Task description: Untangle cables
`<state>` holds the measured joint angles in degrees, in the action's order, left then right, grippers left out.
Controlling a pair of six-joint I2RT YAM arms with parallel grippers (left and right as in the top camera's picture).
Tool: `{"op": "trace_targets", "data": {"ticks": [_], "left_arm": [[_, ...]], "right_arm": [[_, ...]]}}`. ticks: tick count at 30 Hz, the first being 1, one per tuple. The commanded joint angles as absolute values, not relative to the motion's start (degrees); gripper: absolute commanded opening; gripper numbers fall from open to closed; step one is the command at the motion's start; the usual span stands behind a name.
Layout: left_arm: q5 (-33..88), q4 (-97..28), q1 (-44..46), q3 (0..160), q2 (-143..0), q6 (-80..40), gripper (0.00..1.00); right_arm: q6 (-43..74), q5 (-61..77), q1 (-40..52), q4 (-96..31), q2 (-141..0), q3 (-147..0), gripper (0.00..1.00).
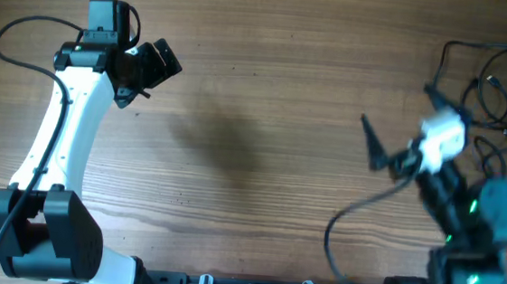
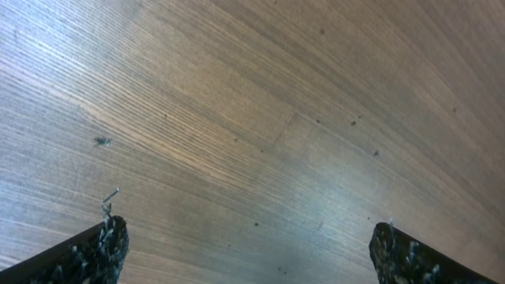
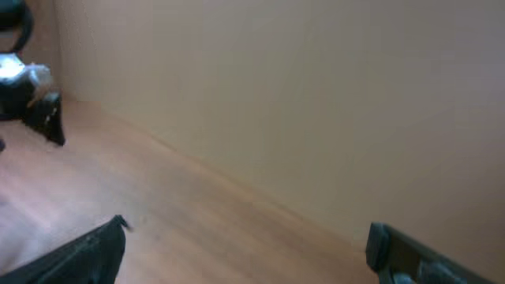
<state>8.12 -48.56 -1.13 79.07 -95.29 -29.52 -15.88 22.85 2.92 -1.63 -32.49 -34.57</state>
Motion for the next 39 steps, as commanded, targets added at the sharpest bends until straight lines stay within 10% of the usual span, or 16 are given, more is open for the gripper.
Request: {"op": "trace_targets", "data": {"ticks": [1, 39], "left_arm": [[7.6, -48.5, -1.0, 78.6, -95.8, -30.3, 1.00], [7.6, -48.5, -1.0, 78.6, -95.8, -30.3, 1.00]], "right_arm": [[-16.4, 23.2, 3.0, 2.1, -21.3, -23.5, 1.00], [-15.0, 22.7, 3.0, 1.7, -0.5, -0.3, 1.00]]}}
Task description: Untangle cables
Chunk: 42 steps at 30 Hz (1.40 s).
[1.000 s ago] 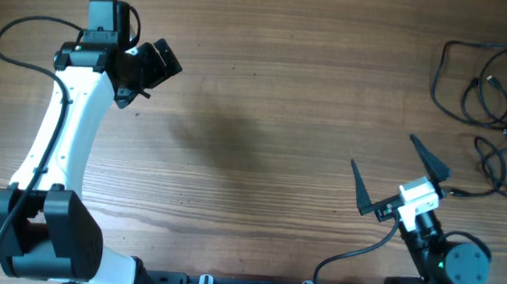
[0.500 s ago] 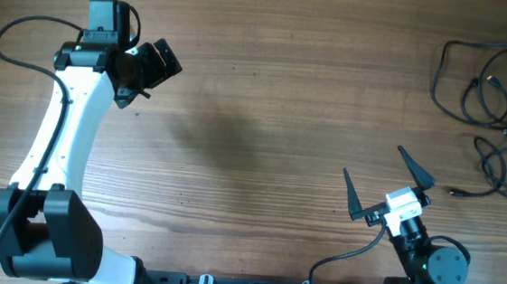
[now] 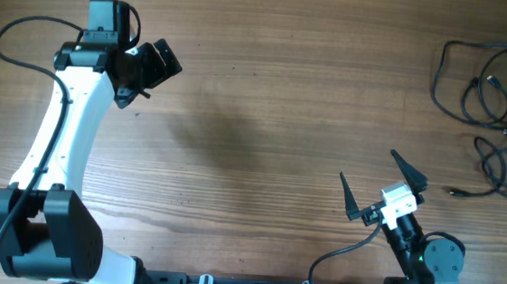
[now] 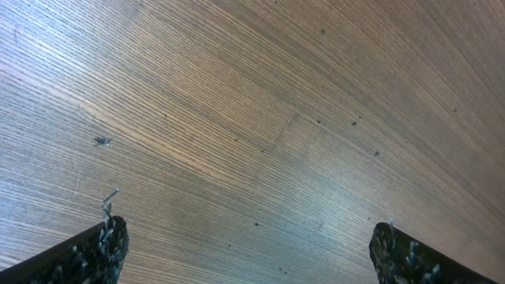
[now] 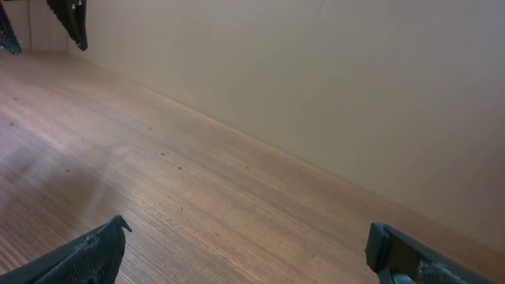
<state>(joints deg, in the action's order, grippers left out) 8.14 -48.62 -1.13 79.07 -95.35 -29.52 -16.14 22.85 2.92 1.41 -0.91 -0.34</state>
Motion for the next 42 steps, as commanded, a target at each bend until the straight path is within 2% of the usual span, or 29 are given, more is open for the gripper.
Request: {"op": "trace_targets", "data": {"ticks": [1, 23, 35, 38, 42], "left_arm": [[7.6, -48.5, -1.0, 78.6, -95.8, -30.3, 1.00], [7.6, -48.5, -0.7, 78.6, -94.4, -30.3, 1.00], [-1.1, -47.9, 2.3, 75.0, -65.5, -30.0, 1.00], [-0.2, -39.3, 1.6, 66.2, -55.8, -23.8, 1.00], [7.1, -22.4, -1.2, 50.7, -44.7, -11.5, 1.00]], "right_arm": [[-15.0, 22.7, 3.0, 1.7, -0.5, -0.3, 1.00], [-15.0, 22.7, 3.0, 1.7, -0.5, -0.3, 1.00], [-15.0, 22.7, 3.0, 1.7, -0.5, -0.3, 1.00], [-15.0, 22.7, 3.0, 1.7, -0.5, -0.3, 1.00], [-15.0, 22.7, 3.0, 1.7, -0.5, -0.3, 1.00]]}}
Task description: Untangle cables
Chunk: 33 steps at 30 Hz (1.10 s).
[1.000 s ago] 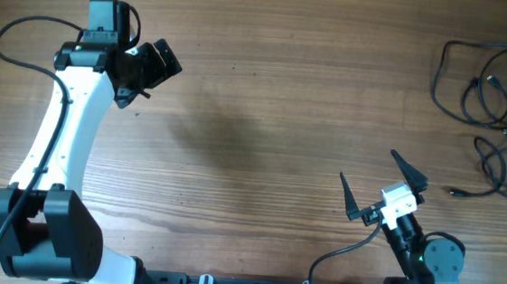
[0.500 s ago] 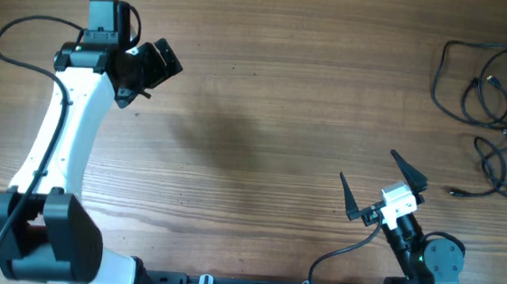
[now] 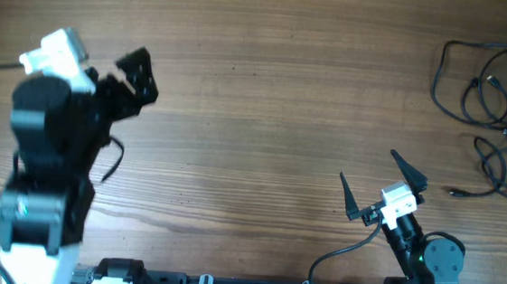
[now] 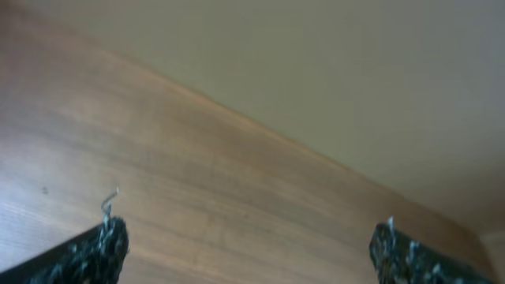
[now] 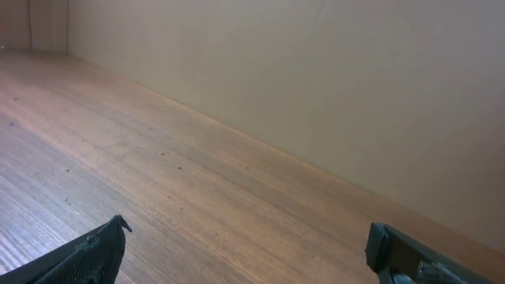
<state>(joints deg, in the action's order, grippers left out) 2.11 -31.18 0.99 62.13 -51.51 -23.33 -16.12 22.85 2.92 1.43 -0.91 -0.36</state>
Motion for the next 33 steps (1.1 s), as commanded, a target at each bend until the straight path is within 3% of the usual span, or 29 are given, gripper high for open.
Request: {"op": "trace_targets", "data": {"ticks": [1, 6, 10, 33], "left_arm": [[7.7, -18.3, -1.8, 46.8, -42.2, -9.9, 1.00], [7.9, 3.4, -3.7, 25.5, -29.7, -9.1, 1.00], [7.9, 10.2, -3.7, 14.8, -22.1, -6.2, 1.00], [2.5, 3.9, -1.4, 0.3, -1.4, -4.7, 1.00]], "right_arm": [[-15.0, 22.7, 3.0, 1.7, -0.5, -0.3, 1.00], [-15.0, 22.7, 3.0, 1.7, -0.5, -0.3, 1.00], [-15.0, 22.7, 3.0, 1.7, -0.5, -0.3, 1.00], [-15.0, 22.7, 3.0, 1.7, -0.5, -0.3, 1.00]]}}
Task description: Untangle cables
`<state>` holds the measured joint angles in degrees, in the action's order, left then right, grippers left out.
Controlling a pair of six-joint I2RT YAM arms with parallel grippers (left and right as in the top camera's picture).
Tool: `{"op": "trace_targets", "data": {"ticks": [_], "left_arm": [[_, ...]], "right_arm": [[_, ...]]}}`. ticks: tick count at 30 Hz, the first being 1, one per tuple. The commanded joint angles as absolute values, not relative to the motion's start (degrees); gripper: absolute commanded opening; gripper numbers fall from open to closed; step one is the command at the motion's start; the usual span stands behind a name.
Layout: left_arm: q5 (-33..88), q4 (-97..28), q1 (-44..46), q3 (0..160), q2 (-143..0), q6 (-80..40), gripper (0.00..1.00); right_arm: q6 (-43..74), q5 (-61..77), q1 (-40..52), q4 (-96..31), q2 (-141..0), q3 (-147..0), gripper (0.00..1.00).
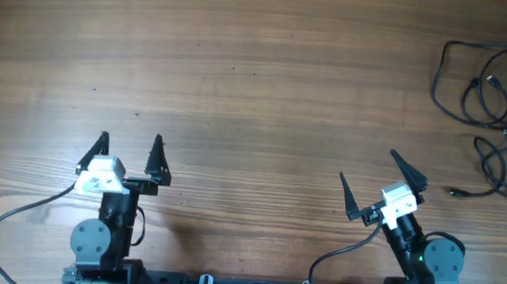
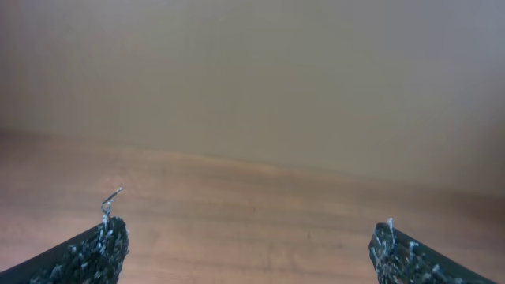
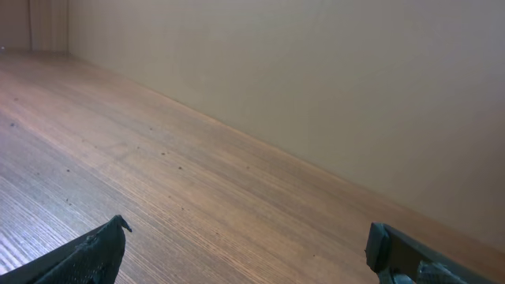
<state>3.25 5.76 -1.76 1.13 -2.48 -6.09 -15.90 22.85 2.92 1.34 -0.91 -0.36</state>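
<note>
Thin black cables (image 1: pixel 488 92) lie in loose loops at the table's far right, with small plugs at their ends. My right gripper (image 1: pixel 379 183) stands open near the front edge, well left of and in front of the cables. My left gripper (image 1: pixel 128 155) stands open near the front edge on the left, far from them. Neither wrist view shows any cable: between the left fingers (image 2: pixel 95 248) and the right fingers (image 3: pixel 87 252) there is only bare wood and a beige wall.
The wooden table (image 1: pixel 258 88) spreads between both arms. A beige wall (image 3: pixel 316 71) stands beyond the table's far edge in both wrist views. Both arm bases sit at the front edge on a black rail.
My left arm has gone from raised at the table's left side to folded low at the front edge, gripper still open. The right arm and the cables have not moved.
First my right gripper was open beside the cables at the right, and my left gripper open over the far left. Then the right arm was folded at the front edge, cables left lying. Then the left arm was raised, and now it is folded too.
</note>
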Motion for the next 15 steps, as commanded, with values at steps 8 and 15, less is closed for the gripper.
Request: {"op": "trace_targets", "data": {"ticks": [8, 15], "left_arm": [[2.7, -4.4, -1.0, 0.3, -0.2, -4.8, 1.00], [2.7, -4.3, -1.0, 0.3, -0.2, -4.9, 1.00]], "right_arm": [[-15.0, 22.7, 3.0, 1.7, -0.5, -0.3, 1.00], [-15.0, 22.7, 3.0, 1.7, -0.5, -0.3, 1.00]]}}
